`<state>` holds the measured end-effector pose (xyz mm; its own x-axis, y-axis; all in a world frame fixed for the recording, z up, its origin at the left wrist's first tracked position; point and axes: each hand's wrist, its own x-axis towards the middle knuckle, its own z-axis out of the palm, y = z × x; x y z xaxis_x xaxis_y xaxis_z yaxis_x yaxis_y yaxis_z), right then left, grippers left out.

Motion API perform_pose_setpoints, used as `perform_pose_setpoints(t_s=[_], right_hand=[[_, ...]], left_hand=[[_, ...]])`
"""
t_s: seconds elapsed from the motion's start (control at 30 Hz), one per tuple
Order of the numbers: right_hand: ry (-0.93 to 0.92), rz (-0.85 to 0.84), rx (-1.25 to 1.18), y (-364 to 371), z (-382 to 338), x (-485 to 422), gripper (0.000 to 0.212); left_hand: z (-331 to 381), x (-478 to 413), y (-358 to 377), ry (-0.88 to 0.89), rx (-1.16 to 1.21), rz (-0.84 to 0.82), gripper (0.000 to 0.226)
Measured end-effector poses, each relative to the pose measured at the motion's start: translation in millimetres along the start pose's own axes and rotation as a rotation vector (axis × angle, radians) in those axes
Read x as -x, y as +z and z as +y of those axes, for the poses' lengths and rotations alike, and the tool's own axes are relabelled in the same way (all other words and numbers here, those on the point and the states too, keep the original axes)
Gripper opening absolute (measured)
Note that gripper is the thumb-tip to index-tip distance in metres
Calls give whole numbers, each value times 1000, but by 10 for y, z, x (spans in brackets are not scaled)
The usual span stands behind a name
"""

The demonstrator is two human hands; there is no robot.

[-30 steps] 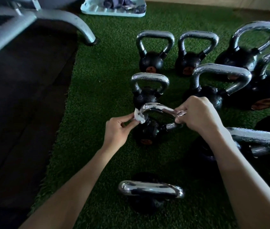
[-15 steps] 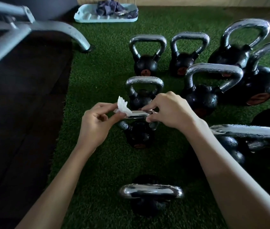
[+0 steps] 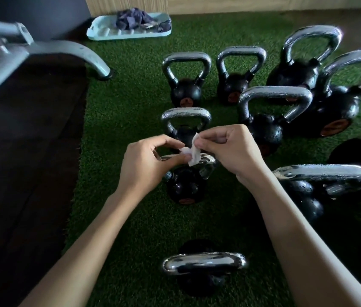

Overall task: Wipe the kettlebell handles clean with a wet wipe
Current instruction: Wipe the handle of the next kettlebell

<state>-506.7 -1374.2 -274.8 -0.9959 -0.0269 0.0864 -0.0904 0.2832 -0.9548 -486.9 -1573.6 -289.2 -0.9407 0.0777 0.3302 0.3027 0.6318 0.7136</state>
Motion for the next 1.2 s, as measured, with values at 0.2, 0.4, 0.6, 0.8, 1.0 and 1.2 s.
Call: perform_pose_setpoints(t_s=[0.2, 0.4, 0.6, 0.8, 1.0, 1.2], right_hand=[[27, 254, 63, -43, 132, 14, 6], [-283, 208, 367, 65, 288, 109, 13], [-373, -200, 623, 61, 383, -43, 34], [-475, -108, 535, 171, 366, -143, 25], [-169, 102, 10, 90, 124, -174, 15], [-84, 128, -85, 279, 161, -261, 7]], left_hand=[[-212, -180, -313, -86, -356, -349, 61], [-148, 40, -237, -30, -401, -243, 54], [-44, 287, -74, -130, -461, -89, 52], [40, 258, -22, -321, -522, -58, 51], [-2, 319, 18, -411, -543, -18, 51], [41, 350, -33, -459, -496, -18, 50]])
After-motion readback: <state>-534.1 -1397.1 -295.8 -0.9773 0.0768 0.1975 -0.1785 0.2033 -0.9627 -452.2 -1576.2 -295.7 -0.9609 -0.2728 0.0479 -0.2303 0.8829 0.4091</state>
